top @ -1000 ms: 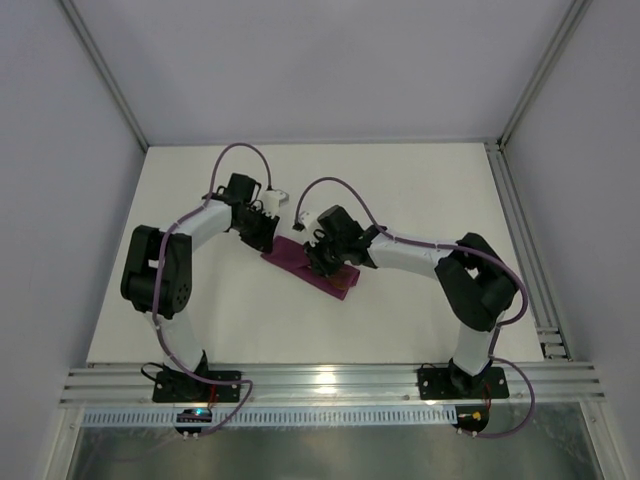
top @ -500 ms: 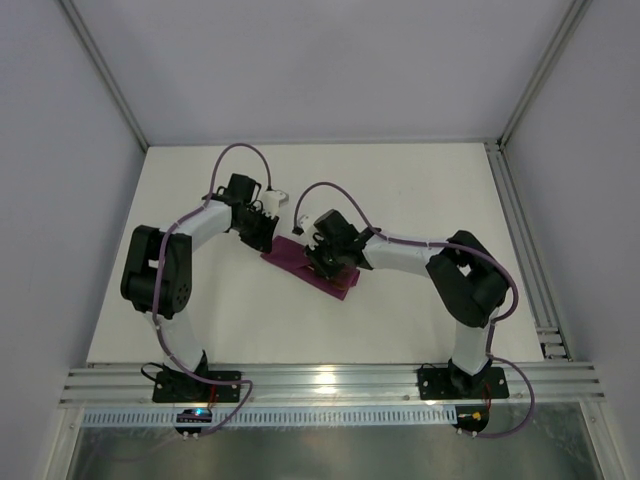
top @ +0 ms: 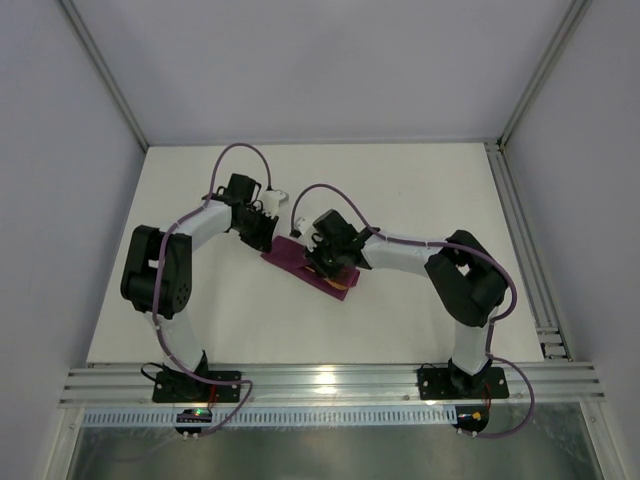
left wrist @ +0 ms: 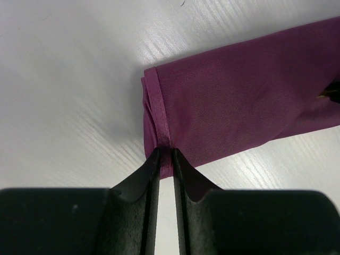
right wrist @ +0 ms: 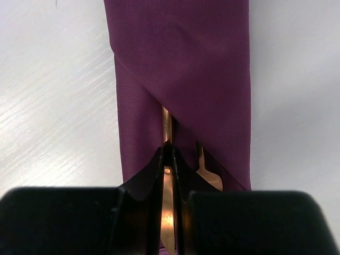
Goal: Fold the napkin into a case and place the utensils inside
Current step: Stuff the knife into the folded napkin.
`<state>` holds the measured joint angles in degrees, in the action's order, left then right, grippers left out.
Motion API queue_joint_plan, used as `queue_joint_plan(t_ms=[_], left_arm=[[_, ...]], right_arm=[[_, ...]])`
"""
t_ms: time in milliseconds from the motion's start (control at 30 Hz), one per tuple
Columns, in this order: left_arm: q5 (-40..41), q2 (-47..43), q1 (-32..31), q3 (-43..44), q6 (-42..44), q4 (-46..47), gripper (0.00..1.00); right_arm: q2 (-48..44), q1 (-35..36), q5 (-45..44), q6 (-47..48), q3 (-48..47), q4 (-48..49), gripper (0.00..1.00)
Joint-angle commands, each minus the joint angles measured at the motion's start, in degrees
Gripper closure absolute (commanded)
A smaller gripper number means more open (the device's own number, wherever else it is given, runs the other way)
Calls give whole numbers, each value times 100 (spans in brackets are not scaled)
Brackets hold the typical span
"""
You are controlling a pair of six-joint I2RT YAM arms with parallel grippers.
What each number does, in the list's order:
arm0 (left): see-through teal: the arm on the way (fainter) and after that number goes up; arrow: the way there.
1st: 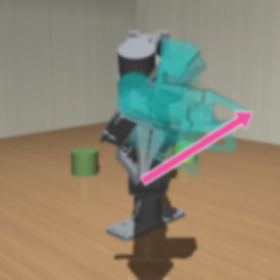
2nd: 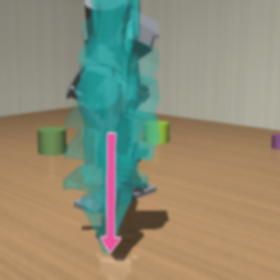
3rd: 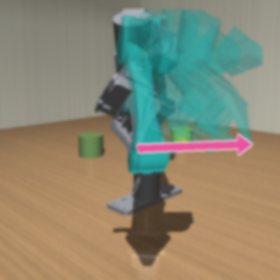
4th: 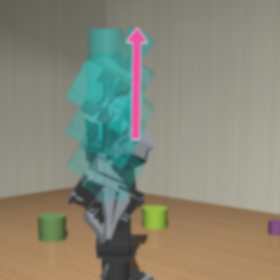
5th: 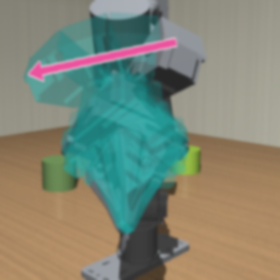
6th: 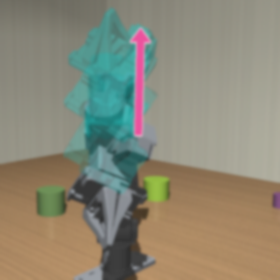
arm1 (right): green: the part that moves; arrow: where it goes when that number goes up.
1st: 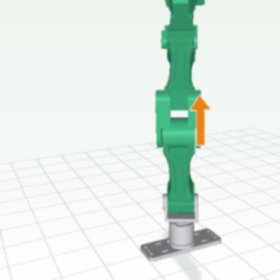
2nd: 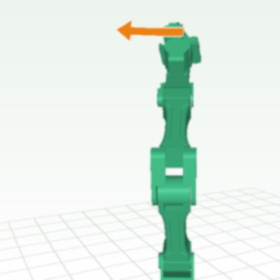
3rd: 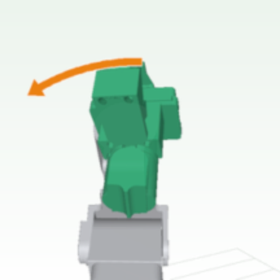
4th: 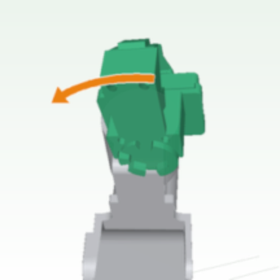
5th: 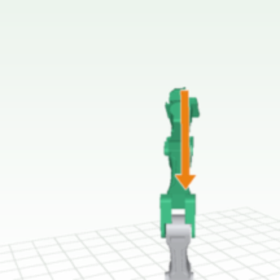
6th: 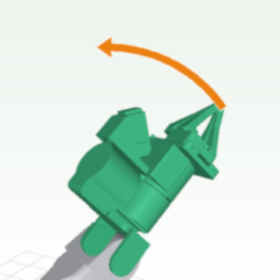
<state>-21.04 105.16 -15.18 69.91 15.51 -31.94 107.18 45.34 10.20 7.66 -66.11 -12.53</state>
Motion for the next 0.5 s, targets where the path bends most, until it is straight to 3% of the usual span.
queue_joint_plan(t_ms=[0,467], left_arm=[[-146,-49,33,49,66,224,83],[-199,-40,33,137,58,189,82]], right_arm=[[-66,89,202,315,-332,-64,93],[418,80,387,456,-886,-170,96]])
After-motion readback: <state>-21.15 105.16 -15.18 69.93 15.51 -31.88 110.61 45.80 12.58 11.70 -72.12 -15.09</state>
